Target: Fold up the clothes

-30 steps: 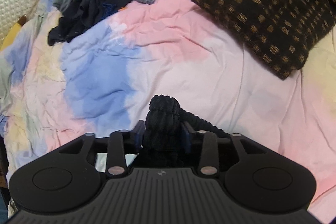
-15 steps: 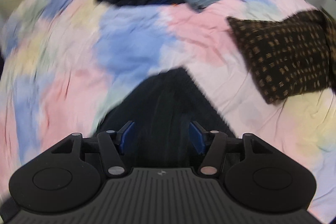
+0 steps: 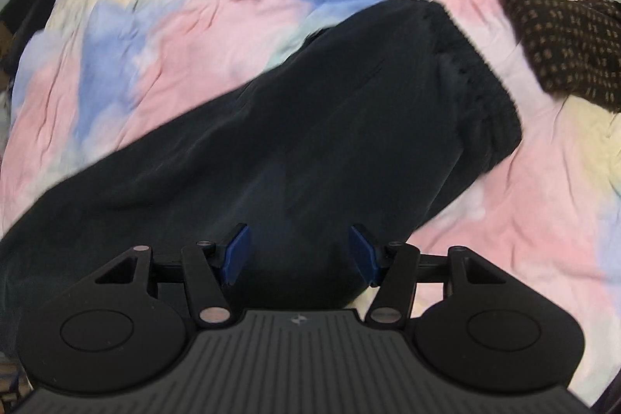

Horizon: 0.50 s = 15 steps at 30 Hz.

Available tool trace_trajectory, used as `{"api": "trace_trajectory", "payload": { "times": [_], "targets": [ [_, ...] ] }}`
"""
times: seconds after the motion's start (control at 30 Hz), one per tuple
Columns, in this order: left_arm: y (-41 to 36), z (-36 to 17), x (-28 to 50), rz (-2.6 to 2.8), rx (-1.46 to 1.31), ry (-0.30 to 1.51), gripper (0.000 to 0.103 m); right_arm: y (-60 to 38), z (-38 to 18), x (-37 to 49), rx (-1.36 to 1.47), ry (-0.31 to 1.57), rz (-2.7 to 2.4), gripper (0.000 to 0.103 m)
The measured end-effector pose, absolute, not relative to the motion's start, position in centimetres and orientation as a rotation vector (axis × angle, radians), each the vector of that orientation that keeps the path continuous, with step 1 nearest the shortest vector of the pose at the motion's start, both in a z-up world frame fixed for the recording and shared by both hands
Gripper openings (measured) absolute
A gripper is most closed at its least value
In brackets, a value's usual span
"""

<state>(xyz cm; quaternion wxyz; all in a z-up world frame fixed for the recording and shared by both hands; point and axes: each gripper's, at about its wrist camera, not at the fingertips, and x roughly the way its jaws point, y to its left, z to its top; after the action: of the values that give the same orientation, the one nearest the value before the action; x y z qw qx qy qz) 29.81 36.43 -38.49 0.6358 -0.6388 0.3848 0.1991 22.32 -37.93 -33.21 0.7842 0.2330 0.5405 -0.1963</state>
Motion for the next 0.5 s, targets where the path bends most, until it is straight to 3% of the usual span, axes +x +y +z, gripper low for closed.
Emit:
{"api": "trace_trajectory", "payload": {
  "times": [0.27, 0.5],
  "targets": [
    [36.0, -41.0, 31.3, 0.429, -1.498, 0.807, 0.072, -32.2, -32.2, 21.0, 0.414, 1.224, -0.369, 0.058],
    [35.5, -41.0, 32.9, 0.419, -1.432, 0.809, 0.036, -30.4, -30.3, 19.2, 0.360, 1.227, -0.351, 0.058]
  ]
}}
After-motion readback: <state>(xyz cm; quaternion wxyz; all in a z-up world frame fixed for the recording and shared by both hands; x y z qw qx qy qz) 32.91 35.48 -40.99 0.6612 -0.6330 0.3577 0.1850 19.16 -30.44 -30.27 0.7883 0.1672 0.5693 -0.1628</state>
